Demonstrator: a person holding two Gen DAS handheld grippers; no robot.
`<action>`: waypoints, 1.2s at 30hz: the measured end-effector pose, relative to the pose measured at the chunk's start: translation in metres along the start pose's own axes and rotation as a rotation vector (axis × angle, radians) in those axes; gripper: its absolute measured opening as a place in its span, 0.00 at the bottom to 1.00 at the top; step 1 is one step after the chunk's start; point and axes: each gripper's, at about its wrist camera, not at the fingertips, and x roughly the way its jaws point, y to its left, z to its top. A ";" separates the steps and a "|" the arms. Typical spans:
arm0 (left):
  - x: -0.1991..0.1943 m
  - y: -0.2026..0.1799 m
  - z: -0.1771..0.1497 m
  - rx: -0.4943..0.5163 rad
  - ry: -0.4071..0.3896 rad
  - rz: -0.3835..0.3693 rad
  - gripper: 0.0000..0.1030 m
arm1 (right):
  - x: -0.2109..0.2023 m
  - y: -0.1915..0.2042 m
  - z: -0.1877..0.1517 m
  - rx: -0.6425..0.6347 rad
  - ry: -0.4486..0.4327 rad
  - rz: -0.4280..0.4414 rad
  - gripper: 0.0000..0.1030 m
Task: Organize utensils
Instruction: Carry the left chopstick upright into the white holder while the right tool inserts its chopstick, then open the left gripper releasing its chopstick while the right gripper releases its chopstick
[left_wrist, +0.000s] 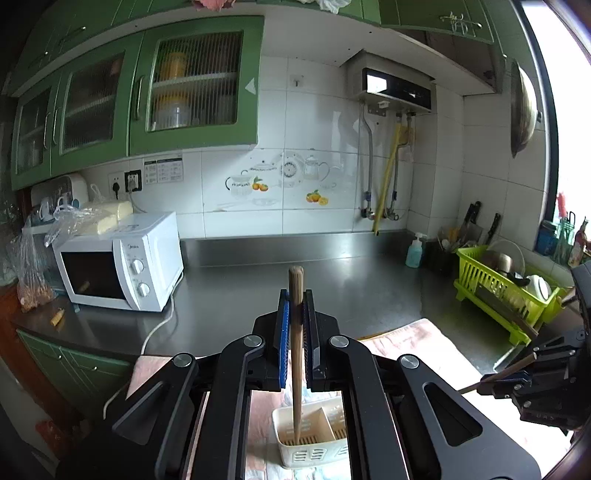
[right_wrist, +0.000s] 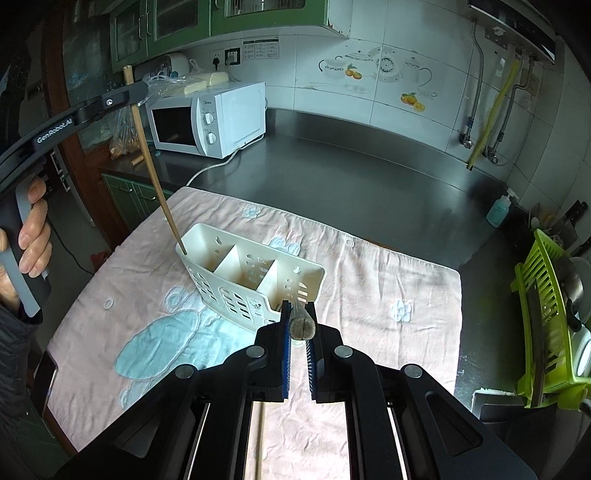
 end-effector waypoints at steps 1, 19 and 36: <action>0.005 0.001 -0.004 -0.003 0.008 0.004 0.05 | 0.004 0.001 0.001 -0.004 0.006 -0.002 0.07; 0.048 0.011 -0.048 0.009 0.115 -0.008 0.05 | 0.053 0.012 -0.001 -0.018 0.089 0.018 0.07; 0.023 0.006 -0.060 0.020 0.117 -0.009 0.22 | 0.029 0.012 -0.005 0.020 0.022 0.017 0.34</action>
